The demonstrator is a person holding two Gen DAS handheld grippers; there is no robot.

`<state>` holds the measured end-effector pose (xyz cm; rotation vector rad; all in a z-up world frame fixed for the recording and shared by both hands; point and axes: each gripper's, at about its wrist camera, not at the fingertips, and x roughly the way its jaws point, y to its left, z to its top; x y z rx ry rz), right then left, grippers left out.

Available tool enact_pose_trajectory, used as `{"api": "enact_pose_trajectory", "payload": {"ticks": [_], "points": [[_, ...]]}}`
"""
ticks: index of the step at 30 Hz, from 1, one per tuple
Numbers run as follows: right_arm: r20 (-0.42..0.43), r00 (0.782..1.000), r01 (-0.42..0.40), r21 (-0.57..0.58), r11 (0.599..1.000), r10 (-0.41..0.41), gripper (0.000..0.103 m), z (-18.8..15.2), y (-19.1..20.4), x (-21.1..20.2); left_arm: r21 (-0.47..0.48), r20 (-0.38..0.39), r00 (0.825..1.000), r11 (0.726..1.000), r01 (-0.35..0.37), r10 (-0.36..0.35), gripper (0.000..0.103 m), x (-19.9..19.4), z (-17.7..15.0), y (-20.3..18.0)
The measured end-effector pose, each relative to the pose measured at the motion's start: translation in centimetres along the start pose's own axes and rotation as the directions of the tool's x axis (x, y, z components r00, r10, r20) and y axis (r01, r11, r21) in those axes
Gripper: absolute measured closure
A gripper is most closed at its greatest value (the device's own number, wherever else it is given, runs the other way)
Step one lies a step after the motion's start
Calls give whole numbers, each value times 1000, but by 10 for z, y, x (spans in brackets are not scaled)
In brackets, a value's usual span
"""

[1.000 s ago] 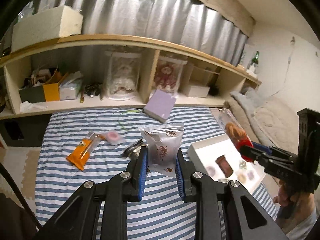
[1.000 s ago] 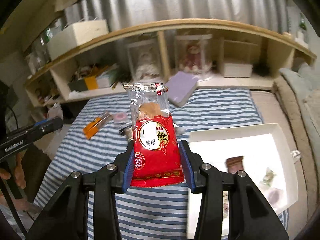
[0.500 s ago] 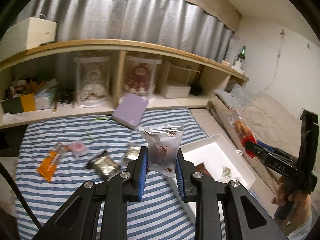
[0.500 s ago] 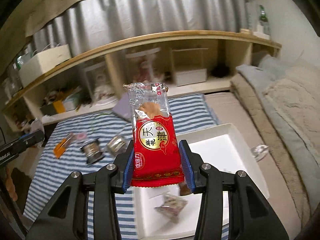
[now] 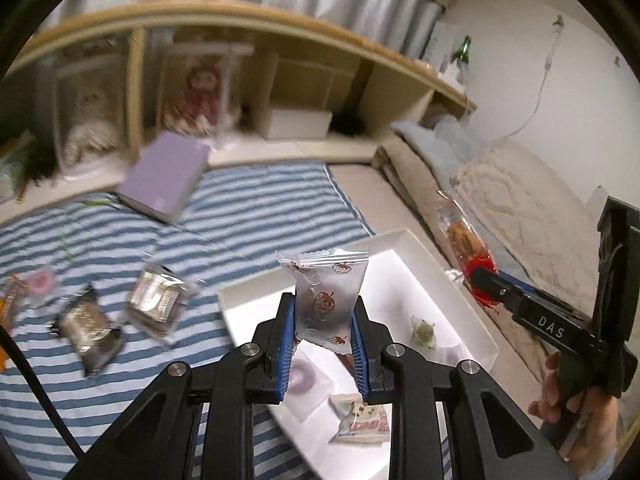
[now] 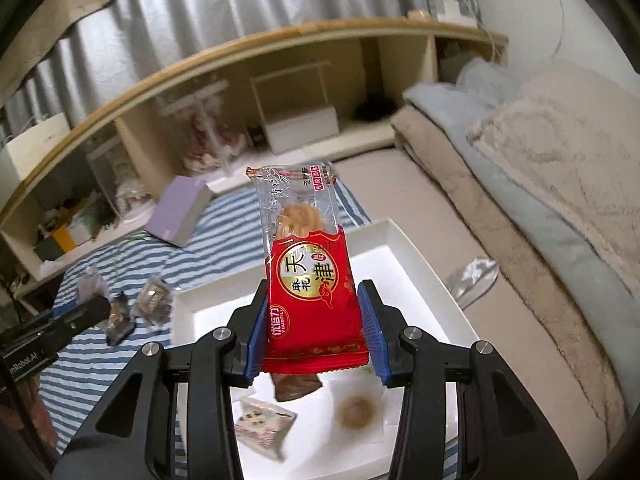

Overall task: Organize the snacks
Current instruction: 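Carry both held packets over the white tray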

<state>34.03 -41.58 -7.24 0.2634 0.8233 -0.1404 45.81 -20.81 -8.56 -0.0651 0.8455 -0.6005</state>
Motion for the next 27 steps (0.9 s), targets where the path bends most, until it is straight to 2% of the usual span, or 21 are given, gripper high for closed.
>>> {"api": "enact_pose_trajectory", "payload": {"ticks": [10, 17, 23, 27], "points": [[-82, 997, 16, 79, 997, -9, 60, -5, -31, 57, -31, -133, 991, 999, -9, 5, 78, 116, 18, 16], [-153, 985, -61, 149, 987, 84, 60, -17, -37, 104, -21, -187, 982, 1000, -22, 18, 78, 169, 20, 24], [-216, 976, 8, 145, 989, 24, 60, -26, -49, 136, 3, -215, 976, 999, -37, 37, 78, 193, 26, 26], [-212, 974, 100, 117, 988, -73, 60, -26, -68, 134, 29, -226, 971, 997, -78, 82, 78, 205, 27, 28]]}}
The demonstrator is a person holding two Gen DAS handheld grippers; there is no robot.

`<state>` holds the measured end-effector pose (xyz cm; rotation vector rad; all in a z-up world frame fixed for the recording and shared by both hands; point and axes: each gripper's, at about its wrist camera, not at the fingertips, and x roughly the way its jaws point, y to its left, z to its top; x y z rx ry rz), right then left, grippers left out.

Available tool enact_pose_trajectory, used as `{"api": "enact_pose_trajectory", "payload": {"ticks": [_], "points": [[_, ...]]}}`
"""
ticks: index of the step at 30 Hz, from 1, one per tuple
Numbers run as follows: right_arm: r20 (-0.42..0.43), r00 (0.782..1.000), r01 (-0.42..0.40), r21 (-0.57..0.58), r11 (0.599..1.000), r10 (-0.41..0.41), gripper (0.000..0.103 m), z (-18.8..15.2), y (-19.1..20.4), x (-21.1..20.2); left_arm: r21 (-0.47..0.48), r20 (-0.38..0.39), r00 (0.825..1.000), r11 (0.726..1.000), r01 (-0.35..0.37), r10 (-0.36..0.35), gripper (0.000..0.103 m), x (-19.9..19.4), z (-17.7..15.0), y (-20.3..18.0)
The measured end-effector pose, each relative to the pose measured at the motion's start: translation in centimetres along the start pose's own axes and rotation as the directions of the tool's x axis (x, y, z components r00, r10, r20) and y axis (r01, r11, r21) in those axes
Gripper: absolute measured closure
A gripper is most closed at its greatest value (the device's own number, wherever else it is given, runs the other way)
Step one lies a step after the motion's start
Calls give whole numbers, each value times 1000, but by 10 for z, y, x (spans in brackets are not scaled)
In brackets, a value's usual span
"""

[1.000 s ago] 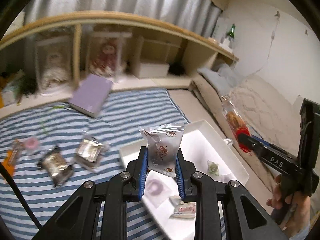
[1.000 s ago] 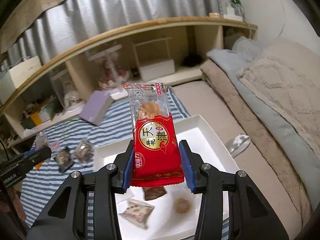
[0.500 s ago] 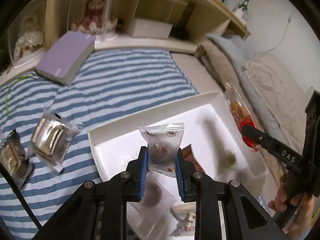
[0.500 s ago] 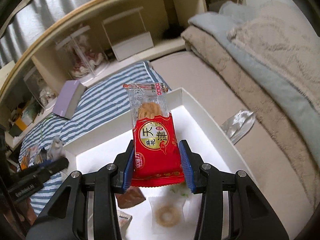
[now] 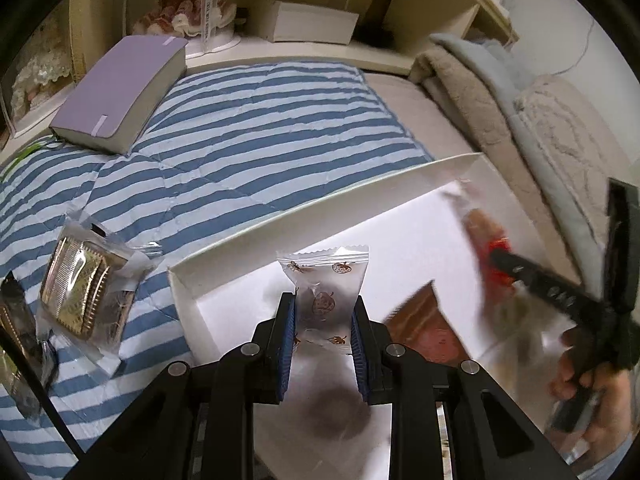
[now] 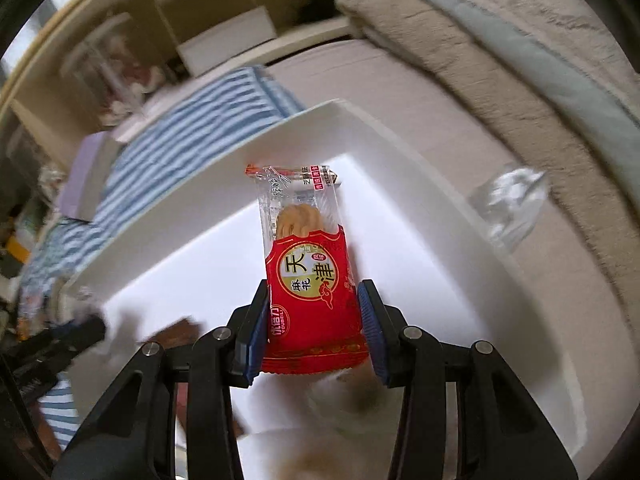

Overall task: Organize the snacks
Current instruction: 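Carry both held packets over the white tray, then open both tools to release the packets into the tray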

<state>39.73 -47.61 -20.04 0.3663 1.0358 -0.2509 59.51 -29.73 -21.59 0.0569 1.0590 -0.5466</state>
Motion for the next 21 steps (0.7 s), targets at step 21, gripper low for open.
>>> {"api": "enact_pose_trajectory", "payload": {"ticks": [21], "points": [[23, 999, -26, 29, 999, 25, 32, 7, -23, -38, 55, 41, 998, 998, -42, 39, 54, -23, -25, -15]]}}
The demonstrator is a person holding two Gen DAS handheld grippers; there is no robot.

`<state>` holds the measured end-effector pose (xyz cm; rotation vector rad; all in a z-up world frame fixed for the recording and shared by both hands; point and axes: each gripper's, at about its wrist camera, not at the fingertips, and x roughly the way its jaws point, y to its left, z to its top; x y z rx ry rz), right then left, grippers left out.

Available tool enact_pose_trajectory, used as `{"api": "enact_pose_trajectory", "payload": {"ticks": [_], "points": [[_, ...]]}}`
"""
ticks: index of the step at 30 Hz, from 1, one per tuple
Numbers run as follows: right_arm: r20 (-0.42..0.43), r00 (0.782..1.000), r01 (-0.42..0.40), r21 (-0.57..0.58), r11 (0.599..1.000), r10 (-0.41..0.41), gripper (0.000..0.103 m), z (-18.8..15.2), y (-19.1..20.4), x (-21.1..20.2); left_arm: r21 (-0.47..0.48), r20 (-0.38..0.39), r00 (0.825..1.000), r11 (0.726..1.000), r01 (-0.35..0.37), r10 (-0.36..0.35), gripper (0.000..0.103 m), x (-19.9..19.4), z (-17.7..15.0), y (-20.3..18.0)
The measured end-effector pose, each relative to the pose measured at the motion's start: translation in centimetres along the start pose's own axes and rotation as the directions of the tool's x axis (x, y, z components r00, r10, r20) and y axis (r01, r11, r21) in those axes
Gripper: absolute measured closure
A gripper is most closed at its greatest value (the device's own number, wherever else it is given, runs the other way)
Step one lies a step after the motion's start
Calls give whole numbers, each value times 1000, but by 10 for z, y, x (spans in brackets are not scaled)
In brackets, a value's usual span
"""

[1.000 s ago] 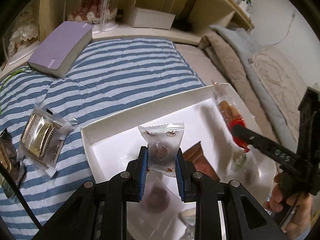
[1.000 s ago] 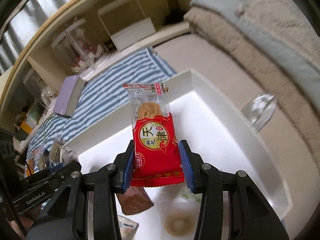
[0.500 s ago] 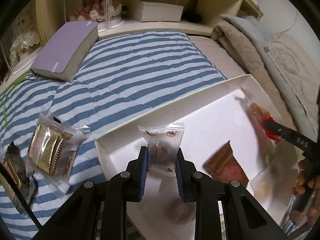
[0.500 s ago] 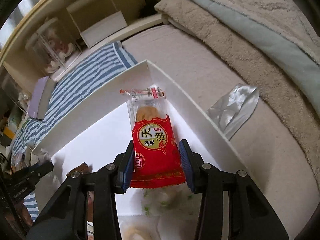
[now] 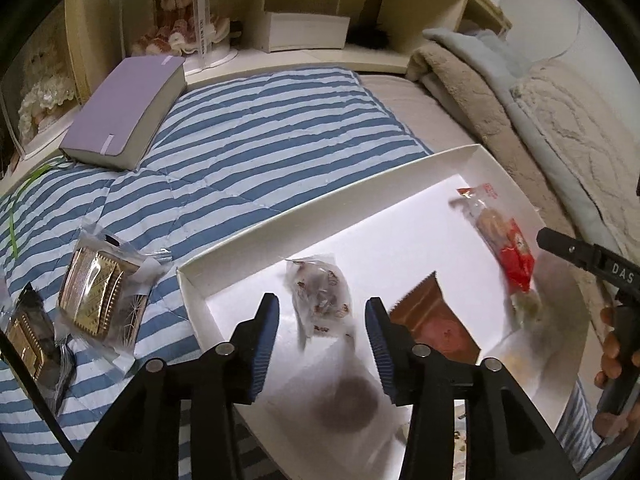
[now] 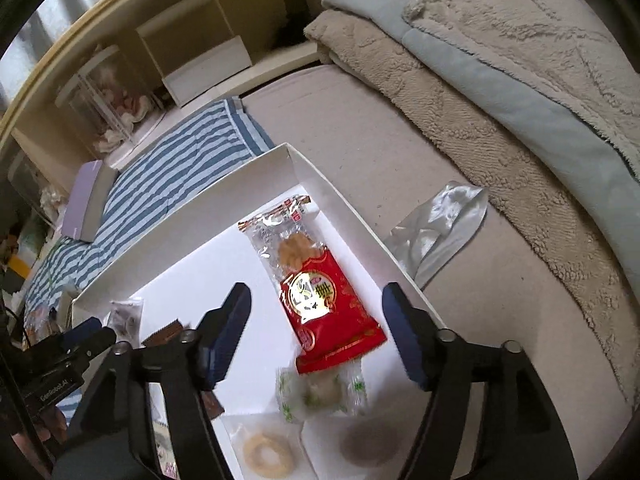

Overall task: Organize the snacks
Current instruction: 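Open both tools to release the packets into the tray, then move both open tools back toward the remaining snacks on the bed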

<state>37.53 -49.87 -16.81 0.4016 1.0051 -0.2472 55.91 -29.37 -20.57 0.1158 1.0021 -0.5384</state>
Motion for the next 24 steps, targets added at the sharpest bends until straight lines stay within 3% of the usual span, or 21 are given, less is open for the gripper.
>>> {"api": "enact_pose_trajectory", "payload": {"ticks": [3, 6, 8, 13, 24], "points": [[27, 1000, -12, -26, 1000, 12, 29, -4, 3, -11, -8, 16, 1000, 1000, 11, -11, 42, -9, -1, -1], [75, 996, -42, -59, 997, 46, 11, -9, 9, -22, -13, 32, 999, 1000, 18, -18, 25, -20, -4, -3], [85, 996, -16, -92, 996, 24, 1, -12, 15, -27, -12, 41, 999, 1000, 22, -21, 18, -27, -6, -5], [103, 995, 23, -133, 991, -10, 0, -18, 22, -37, -14, 64, 998, 1000, 26, -25, 0, -48, -8, -11], [152, 988, 30, -151, 988, -7, 0, -24, 29, -75, -13, 114, 993, 1000, 4, -3, 0, -102, -14, -23]]}}
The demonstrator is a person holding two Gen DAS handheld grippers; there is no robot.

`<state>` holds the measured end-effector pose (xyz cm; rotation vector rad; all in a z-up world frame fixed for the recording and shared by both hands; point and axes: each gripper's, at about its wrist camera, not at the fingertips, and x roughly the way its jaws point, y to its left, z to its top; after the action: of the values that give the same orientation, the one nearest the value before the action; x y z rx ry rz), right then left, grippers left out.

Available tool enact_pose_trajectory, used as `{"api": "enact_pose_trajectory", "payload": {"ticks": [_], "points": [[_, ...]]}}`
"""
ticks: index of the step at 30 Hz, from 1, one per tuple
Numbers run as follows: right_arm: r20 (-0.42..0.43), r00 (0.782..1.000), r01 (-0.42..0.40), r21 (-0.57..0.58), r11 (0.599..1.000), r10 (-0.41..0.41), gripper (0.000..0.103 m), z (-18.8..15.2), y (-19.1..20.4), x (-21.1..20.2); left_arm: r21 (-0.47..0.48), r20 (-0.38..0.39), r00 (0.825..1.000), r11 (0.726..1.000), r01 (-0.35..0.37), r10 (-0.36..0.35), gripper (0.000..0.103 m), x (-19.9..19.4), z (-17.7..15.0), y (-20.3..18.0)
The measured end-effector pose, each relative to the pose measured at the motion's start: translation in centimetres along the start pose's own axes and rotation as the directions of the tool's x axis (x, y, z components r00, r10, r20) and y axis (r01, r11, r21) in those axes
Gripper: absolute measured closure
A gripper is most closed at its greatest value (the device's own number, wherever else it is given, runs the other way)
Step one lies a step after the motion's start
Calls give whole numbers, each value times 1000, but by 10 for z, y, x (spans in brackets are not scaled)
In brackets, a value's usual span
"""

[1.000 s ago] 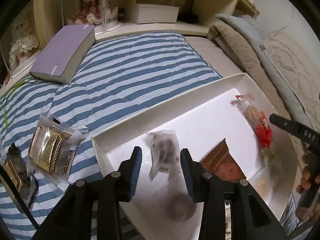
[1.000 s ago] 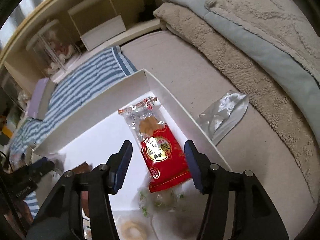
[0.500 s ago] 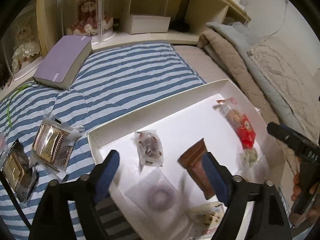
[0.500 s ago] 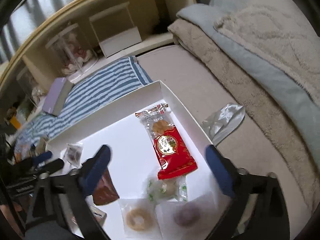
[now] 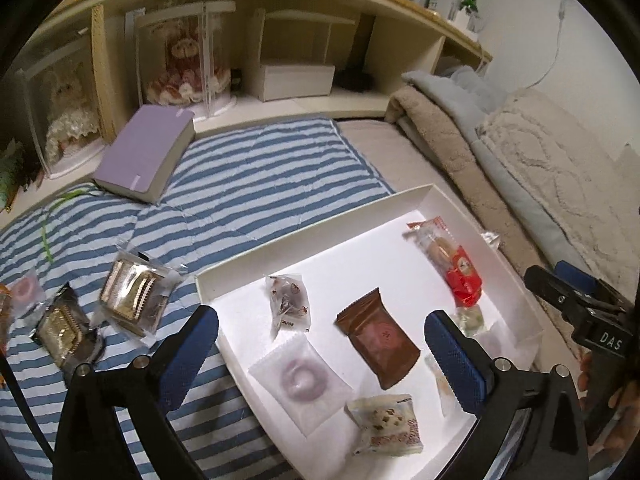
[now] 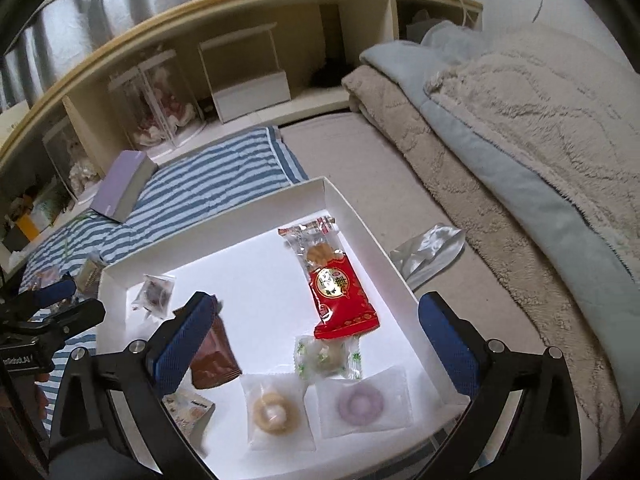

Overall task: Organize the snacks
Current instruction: 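Move both open tools back toward the remaining snacks on the bed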

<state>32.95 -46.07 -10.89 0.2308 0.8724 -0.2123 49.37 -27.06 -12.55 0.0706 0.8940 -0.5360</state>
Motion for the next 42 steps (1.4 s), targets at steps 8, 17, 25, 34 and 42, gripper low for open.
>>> {"api": "enact_pose_trajectory", "payload": {"ticks": [8, 17, 25, 34, 42], "points": [[51, 998, -21, -25, 999, 22, 0, 7, 17, -42, 1, 49, 999, 1000, -2, 2, 0, -51, -3, -1], [115, 992, -45, -84, 995, 55, 0, 13, 48, -83, -1, 113, 994, 1000, -11, 11, 0, -117, -14, 13], [167, 981, -76, -162, 984, 103, 0, 14, 87, -115, -17, 190, 981, 999, -34, 36, 0, -190, -32, 44], [197, 963, -141, -226, 964, 187, 0, 9, 133, -135, -36, 264, 961, 996, -78, 85, 0, -268, -64, 90], [185, 949, -197, -280, 940, 254, 0, 0, 177, -135, -71, 312, 939, 989, -128, 144, 0, -321, -92, 140]]}}
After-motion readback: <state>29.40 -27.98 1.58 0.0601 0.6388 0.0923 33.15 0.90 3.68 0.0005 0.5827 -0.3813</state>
